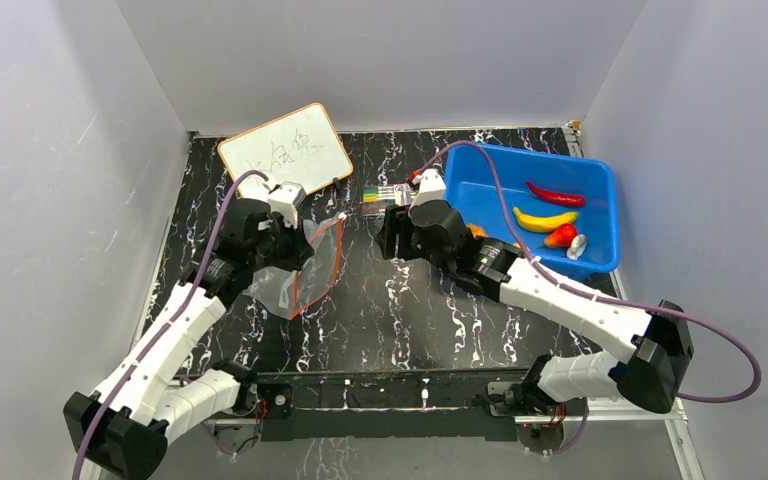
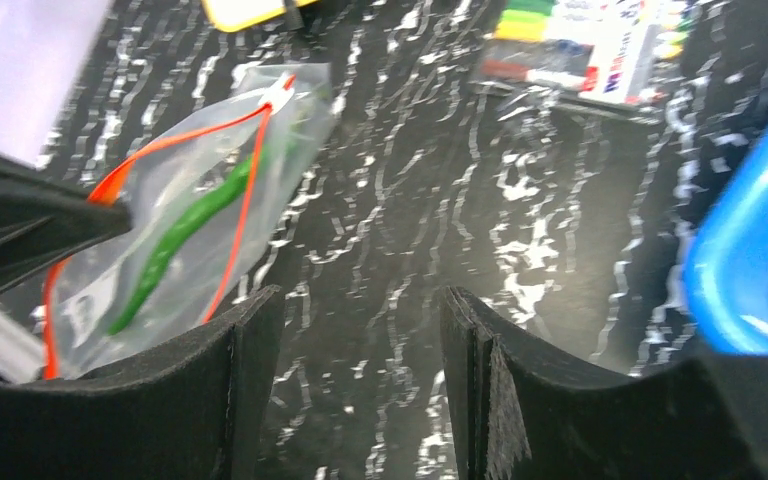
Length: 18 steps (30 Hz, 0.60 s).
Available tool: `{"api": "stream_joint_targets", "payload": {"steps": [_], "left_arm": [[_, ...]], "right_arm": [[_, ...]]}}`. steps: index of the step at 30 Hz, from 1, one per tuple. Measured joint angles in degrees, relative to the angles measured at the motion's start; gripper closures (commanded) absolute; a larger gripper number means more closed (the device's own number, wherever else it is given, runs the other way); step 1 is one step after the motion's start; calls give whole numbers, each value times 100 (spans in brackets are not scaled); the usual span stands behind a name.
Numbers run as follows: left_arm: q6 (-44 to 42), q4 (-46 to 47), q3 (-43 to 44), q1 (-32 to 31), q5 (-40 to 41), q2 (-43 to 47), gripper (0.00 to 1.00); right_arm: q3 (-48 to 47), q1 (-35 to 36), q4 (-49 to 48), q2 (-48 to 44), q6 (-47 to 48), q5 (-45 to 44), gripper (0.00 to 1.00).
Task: Place the food in the zip-top bag and seal the zipper
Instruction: Pick up the fake vegetable from the bin.
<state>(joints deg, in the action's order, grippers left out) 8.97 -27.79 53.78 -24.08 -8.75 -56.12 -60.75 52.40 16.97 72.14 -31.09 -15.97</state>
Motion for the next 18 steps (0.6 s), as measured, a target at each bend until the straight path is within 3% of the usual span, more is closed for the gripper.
{"api": "stream_joint_targets", "payload": {"steps": [8, 18], "left_arm": [[-68, 610, -656, 0, -498, 511, 100], [-118, 1056, -1180, 0, -695, 824, 100]], "right_arm": [[-511, -411, 264, 313, 1064, -306, 47], [-592, -1458, 398, 750, 2343, -706, 50]]}}
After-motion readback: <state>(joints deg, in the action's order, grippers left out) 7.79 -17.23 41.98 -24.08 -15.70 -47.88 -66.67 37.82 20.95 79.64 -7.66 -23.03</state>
